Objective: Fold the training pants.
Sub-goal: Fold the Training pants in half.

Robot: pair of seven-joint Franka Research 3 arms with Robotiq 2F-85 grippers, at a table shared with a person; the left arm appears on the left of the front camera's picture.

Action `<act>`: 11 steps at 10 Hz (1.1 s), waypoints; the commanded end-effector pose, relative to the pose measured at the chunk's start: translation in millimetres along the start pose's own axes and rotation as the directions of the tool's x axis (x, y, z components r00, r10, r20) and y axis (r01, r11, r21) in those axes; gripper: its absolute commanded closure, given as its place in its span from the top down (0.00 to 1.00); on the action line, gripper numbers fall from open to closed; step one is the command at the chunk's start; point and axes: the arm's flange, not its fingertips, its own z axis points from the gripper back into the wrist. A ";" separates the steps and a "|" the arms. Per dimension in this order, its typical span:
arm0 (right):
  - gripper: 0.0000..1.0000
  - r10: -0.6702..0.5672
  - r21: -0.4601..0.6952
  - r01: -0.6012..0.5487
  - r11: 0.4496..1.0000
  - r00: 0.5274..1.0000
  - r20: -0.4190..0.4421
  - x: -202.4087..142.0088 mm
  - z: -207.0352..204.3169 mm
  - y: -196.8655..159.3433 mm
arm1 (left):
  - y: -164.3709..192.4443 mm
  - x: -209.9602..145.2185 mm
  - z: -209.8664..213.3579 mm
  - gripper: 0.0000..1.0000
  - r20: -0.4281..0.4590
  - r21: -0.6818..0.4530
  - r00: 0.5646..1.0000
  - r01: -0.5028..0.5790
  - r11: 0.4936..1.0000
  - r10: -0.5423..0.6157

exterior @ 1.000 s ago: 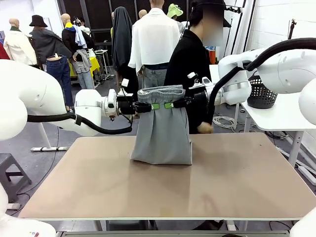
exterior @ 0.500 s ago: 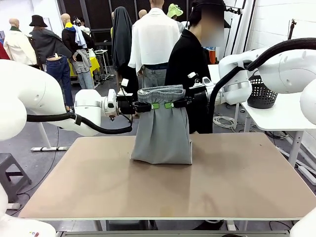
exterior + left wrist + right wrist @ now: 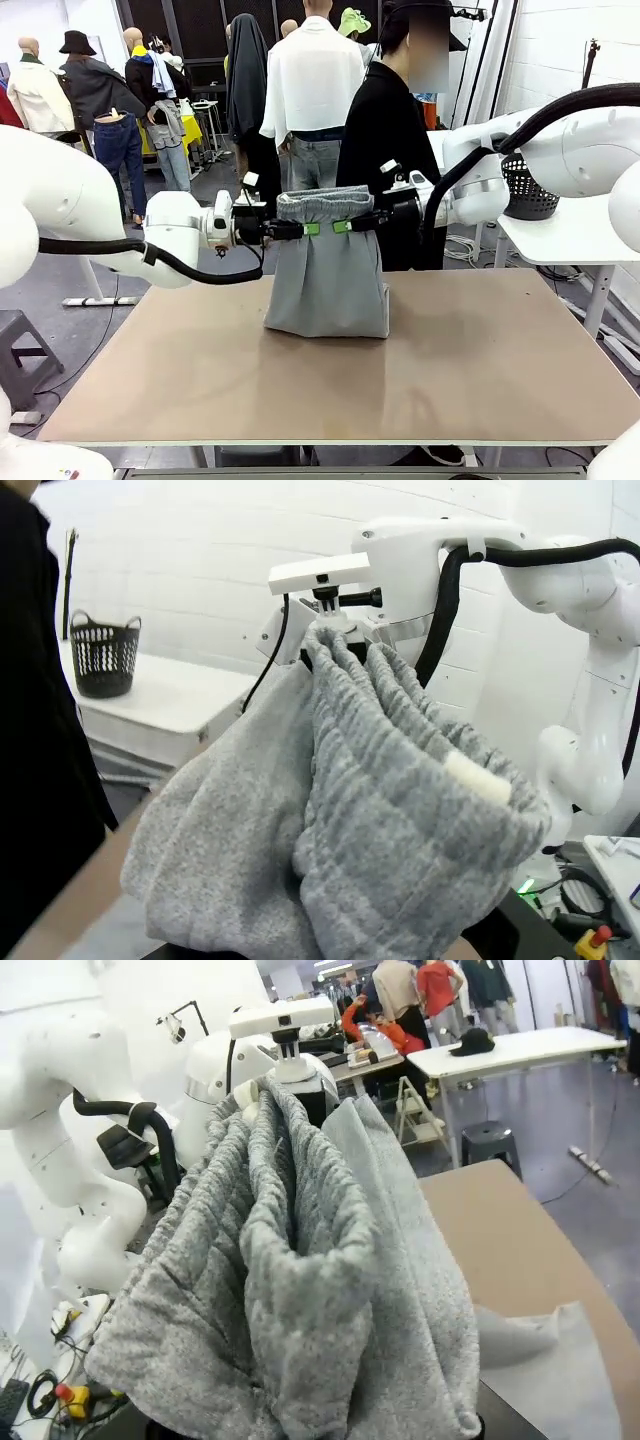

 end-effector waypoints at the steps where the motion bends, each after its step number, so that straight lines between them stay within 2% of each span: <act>1: 0.00 -0.047 -0.001 0.047 0.999 0.998 0.031 -18.7 4.3 14.9 | -29.0 -14.0 17.4 0.00 -0.028 0.011 0.992 -0.121 0.993 0.121; 4: 0.00 -0.157 0.021 0.156 0.988 0.987 0.024 -60.7 -5.7 24.0 | -32.8 -72.2 22.5 0.00 0.020 -0.017 0.958 -0.286 0.958 0.286; 7: 0.00 -0.260 0.048 0.258 0.965 0.965 0.040 -97.1 -17.7 27.3 | -32.3 -116.2 25.1 0.00 0.008 -0.053 0.907 -0.419 0.906 0.420; 11: 0.00 -0.357 0.009 0.358 0.934 0.931 0.075 -128.4 -17.2 7.1 | -10.8 -129.3 34.8 0.00 -0.040 -0.042 0.878 -0.478 0.877 0.477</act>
